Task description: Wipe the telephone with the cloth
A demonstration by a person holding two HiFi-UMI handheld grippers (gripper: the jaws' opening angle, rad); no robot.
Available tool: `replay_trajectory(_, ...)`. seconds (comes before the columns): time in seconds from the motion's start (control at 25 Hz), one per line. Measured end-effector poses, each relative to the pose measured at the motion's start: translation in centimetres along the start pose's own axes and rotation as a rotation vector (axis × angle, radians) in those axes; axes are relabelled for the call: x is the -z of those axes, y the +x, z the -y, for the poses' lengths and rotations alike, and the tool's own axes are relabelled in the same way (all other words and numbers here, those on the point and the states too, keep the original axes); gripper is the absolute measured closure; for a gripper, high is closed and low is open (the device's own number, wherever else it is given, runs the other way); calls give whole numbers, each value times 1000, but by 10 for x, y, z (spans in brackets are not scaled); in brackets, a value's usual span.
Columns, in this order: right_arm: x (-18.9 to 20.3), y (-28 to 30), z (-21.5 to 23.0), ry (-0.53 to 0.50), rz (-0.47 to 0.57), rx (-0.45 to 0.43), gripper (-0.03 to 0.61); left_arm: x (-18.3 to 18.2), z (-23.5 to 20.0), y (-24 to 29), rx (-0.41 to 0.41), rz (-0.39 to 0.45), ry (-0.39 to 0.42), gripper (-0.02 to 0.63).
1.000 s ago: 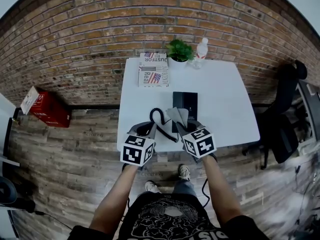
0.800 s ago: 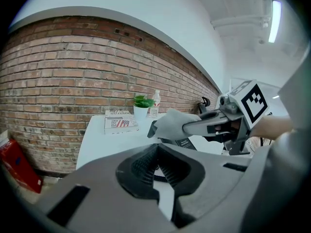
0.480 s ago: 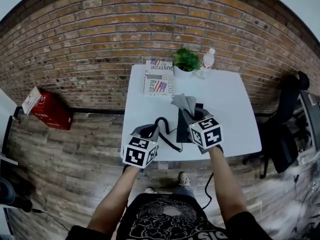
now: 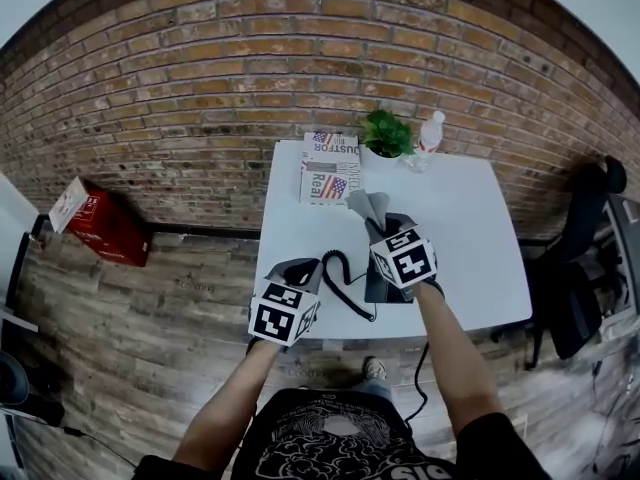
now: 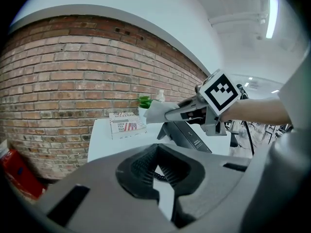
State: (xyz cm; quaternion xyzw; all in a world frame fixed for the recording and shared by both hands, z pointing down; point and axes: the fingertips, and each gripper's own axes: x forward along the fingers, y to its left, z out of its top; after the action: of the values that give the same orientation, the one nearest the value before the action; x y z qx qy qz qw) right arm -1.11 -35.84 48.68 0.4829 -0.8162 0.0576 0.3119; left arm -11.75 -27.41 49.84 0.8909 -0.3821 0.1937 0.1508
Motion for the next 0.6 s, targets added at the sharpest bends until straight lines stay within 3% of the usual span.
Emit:
replay_trajectory(0.28, 26, 23, -10, 34, -74, -28, 569, 4, -8, 1, -3, -6, 1, 607)
replay_trajectory(0.6, 30, 26, -15, 25, -84, -37, 569, 8, -7, 3, 1, -16, -5, 607)
